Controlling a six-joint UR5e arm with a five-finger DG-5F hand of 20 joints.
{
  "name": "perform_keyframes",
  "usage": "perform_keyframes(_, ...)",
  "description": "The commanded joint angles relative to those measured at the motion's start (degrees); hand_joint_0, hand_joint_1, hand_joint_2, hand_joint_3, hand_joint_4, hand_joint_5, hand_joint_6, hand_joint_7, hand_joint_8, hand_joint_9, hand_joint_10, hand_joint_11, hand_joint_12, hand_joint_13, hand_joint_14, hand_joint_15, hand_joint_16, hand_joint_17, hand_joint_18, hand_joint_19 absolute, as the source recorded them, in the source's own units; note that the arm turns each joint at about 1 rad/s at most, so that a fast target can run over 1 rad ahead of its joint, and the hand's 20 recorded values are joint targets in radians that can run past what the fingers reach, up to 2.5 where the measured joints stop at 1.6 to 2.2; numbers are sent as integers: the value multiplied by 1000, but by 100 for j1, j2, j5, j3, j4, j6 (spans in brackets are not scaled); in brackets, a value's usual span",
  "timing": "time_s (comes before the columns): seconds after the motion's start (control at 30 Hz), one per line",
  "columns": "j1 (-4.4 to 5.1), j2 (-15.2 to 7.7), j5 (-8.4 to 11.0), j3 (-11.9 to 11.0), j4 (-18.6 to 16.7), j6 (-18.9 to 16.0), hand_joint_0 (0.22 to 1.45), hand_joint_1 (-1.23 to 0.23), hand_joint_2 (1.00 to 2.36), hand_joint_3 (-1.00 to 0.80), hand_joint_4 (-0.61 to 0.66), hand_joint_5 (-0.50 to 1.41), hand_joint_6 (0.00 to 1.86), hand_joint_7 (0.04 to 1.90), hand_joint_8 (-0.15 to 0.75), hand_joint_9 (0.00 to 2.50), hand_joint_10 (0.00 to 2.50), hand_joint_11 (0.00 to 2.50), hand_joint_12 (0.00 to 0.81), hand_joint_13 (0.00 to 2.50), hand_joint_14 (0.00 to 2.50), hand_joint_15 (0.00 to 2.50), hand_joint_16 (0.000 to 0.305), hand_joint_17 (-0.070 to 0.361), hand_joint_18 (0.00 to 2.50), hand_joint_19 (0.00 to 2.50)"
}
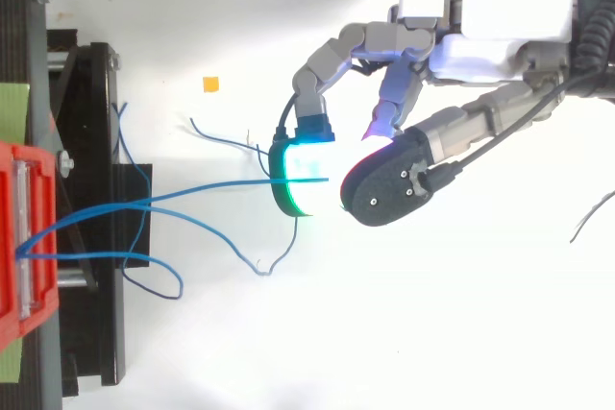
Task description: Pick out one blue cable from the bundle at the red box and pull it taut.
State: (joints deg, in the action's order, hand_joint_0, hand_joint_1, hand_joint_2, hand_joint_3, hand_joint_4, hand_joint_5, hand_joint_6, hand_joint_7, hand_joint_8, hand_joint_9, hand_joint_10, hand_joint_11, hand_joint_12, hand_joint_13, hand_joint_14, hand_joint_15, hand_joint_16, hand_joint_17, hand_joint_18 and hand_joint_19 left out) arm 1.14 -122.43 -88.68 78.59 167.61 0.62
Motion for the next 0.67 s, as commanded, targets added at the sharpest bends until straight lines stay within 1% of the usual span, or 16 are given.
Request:
perform_keyframes(0.0, 0, 0, 0, -2, 0, 0, 608, -650, 1016, -282, -120, -56, 886, 911, 311, 1270, 25, 679, 364, 1110, 22, 646, 51, 115, 980, 689)
perform_keyframes(0.63, 0, 0, 0, 7, 0, 0, 606, -652, 1016, -280, -122, -57, 884, 916, 314, 1262, 25, 678, 362, 1106, 24, 646, 51, 115, 976, 699)
